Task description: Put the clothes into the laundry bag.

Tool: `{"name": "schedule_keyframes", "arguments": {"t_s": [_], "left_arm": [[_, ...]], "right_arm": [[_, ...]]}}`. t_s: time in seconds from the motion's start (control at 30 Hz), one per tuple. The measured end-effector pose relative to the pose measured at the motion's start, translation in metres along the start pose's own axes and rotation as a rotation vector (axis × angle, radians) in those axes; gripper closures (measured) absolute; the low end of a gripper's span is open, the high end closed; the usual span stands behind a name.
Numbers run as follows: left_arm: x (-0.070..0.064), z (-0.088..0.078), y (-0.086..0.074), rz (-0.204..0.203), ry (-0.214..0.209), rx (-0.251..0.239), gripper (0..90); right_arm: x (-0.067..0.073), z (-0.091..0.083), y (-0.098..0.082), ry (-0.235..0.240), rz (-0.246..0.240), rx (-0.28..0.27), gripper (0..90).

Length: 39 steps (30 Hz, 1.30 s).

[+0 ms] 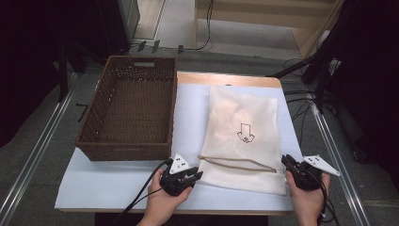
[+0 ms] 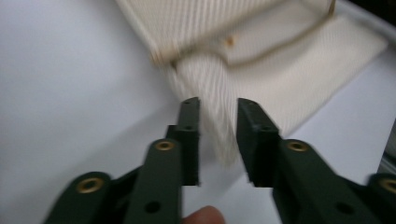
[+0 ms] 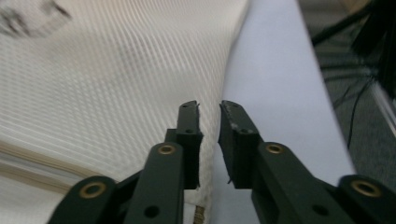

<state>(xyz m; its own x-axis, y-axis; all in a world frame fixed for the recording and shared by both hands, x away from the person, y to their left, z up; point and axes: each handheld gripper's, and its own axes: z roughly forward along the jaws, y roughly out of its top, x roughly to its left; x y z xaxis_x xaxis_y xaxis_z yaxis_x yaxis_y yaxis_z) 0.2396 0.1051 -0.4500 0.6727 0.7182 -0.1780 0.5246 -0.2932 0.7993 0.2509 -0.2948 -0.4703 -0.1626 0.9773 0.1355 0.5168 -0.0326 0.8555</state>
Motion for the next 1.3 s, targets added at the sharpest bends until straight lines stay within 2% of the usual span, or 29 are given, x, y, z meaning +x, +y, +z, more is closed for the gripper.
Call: {"name": "schedule_keyframes", "arguments": {"t_s": [0.07, 0.1, 0.13, 0.23, 0.27, 0.33, 0.37, 0.4, 0.5, 0.6, 0.67, 0.7, 0.83, 0.9, 1.0, 1.1, 1.17, 1.3], "left_arm": [[-0.001, -0.002, 0.010, 0.001, 0.007, -0.047, 64.8], [-0.002, 0.000, 0.016, -0.006, 0.009, -0.068, 64.1], [-0.003, 0.002, 0.020, -0.009, 0.010, -0.077, 63.3], [-0.009, 0.024, 0.029, -0.008, 0.041, -0.117, 62.8], [-0.010, 0.029, 0.030, -0.012, 0.044, -0.112, 61.7], [-0.010, 0.043, 0.029, -0.007, 0.056, -0.078, 63.7], [-0.008, 0.051, 0.027, -0.008, 0.070, -0.039, 64.8], [-0.006, 0.057, 0.025, -0.009, 0.080, -0.003, 67.5], [-0.001, 0.063, 0.017, -0.011, 0.104, 0.058, 75.3], [0.002, 0.062, 0.013, 0.013, 0.115, 0.080, 81.8], [0.003, 0.061, 0.012, 0.037, 0.126, 0.087, 85.0], [0.004, 0.060, 0.011, 0.033, 0.123, 0.085, 85.5], [0.005, 0.056, 0.010, 0.022, 0.104, 0.074, 84.7], [0.005, 0.051, 0.008, 0.029, 0.064, 0.053, 76.9], [0.003, 0.038, 0.005, 0.065, 0.033, 0.008, 61.8], [0.006, 0.024, 0.000, 0.034, -0.005, -0.050, 56.4], [0.009, 0.017, -0.003, 0.022, -0.019, -0.069, 48.8], [0.014, 0.005, -0.010, 0.016, -0.035, -0.103, 34.5]], "right_arm": [[0.004, -0.013, 0.005, 0.038, 0.003, -0.083, 76.3], [0.006, -0.016, 0.006, 0.061, 0.010, -0.104, 77.2], [0.012, -0.018, 0.008, 0.105, 0.007, -0.120, 78.8], [0.028, -0.012, 0.008, 0.214, -0.007, -0.101, 80.7], [0.035, -0.008, 0.007, 0.243, -0.026, -0.084, 81.8], [0.043, -0.002, 0.004, 0.284, -0.050, -0.054, 83.2], [0.046, 0.000, 0.003, 0.291, -0.056, -0.035, 84.1], [0.050, 0.004, 0.001, 0.296, -0.072, 0.001, 84.3], [0.051, 0.014, -0.006, 0.309, -0.077, 0.097, 84.3], [0.050, 0.023, -0.014, 0.276, -0.083, 0.174, 85.7], [0.048, 0.025, -0.015, 0.253, -0.079, 0.191, 86.5], [0.046, 0.025, -0.015, 0.238, -0.072, 0.202, 87.4], [0.044, 0.025, -0.015, 0.219, -0.079, 0.198, 87.3], [0.044, 0.024, -0.015, 0.224, -0.083, 0.190, 83.7], [0.043, 0.019, -0.015, 0.257, -0.090, 0.138, 71.8], [0.042, 0.014, -0.015, 0.256, -0.109, 0.083, 57.5], [0.039, 0.009, -0.012, 0.258, -0.104, 0.050, 46.8], [0.035, 0.003, -0.009, 0.247, -0.110, 0.026, 33.0]]}}
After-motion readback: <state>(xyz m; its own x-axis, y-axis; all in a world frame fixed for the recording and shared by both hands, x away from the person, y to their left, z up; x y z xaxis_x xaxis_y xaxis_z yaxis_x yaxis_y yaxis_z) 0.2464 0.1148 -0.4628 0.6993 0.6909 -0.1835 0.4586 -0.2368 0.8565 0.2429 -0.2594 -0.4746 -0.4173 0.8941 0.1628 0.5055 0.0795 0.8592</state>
